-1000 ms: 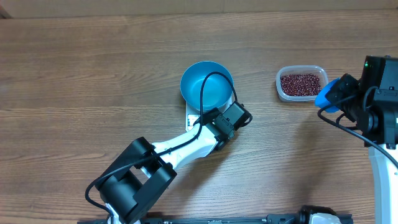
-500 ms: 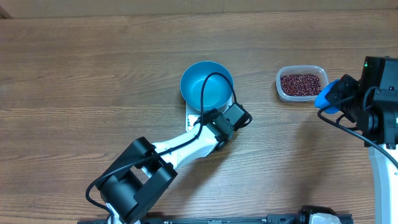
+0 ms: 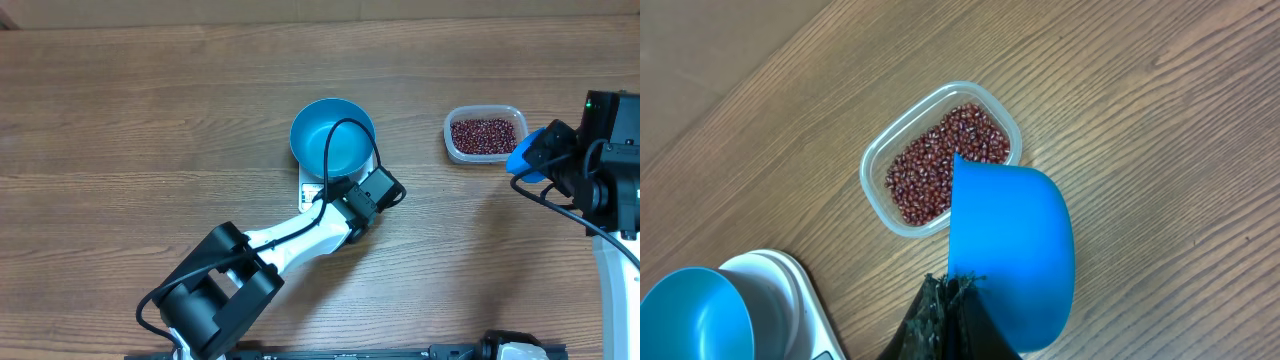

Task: Scoop item into bowl and weigh 150g on scale
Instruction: 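Lift the left gripper back from the scale buttons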

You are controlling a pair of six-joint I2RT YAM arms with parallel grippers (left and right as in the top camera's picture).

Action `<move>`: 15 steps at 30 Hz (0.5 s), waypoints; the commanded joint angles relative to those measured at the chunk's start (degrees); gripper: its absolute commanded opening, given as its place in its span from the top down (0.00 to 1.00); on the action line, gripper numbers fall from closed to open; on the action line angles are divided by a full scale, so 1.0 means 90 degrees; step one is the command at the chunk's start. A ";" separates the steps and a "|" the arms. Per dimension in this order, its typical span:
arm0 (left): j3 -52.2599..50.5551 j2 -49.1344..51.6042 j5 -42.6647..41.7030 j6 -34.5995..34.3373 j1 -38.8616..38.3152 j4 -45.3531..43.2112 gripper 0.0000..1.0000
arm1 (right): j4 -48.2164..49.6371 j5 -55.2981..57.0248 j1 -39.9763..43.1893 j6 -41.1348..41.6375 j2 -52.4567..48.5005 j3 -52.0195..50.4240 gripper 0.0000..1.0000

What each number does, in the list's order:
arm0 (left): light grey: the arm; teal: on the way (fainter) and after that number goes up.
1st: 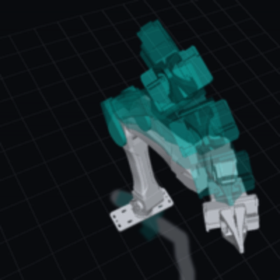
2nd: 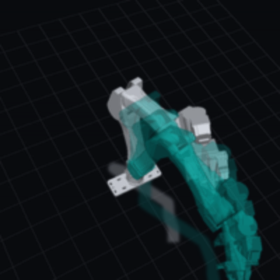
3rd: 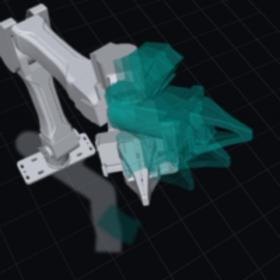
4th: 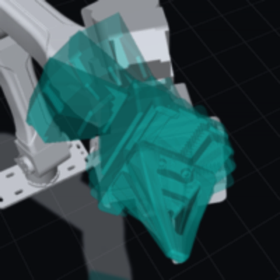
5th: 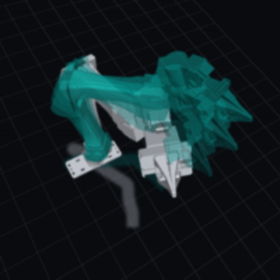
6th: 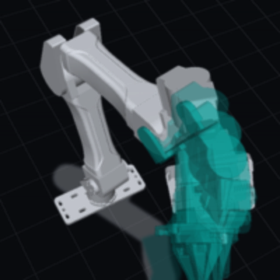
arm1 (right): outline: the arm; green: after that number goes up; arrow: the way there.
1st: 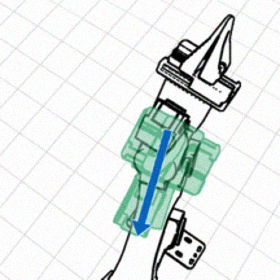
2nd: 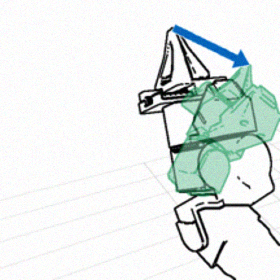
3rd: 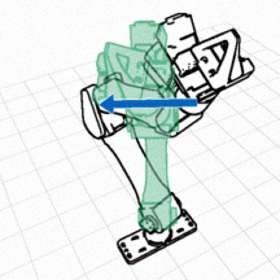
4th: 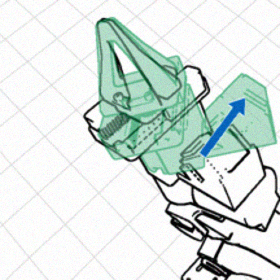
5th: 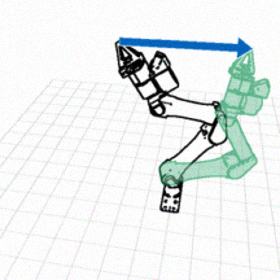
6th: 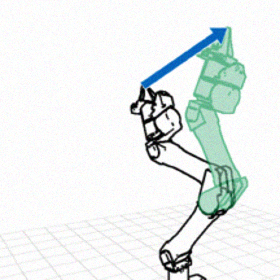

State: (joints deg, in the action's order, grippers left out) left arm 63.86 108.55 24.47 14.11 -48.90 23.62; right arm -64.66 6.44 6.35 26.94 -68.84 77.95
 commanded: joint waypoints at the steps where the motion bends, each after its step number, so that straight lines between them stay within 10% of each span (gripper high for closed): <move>1: -0.0075 -0.0680 -0.0160 0.0002 -0.0260 0.0041 0.96 | 0.0024 0.0117 0.0017 -0.0046 0.0075 0.0168 0.96; 9: -0.0075 -0.2096 -0.0158 -0.0321 -0.0454 0.0245 0.94 | 0.0024 0.0119 0.0017 -0.0046 0.0075 0.0168 0.96; 15: -0.0075 -0.3519 -0.0185 -0.1086 -0.0270 0.0724 0.00 | 0.0027 0.0119 0.0017 -0.0046 0.0075 0.0168 0.96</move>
State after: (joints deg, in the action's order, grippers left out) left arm 63.09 83.24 23.31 9.80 -52.42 28.86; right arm -64.69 6.46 6.35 26.92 -68.84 77.95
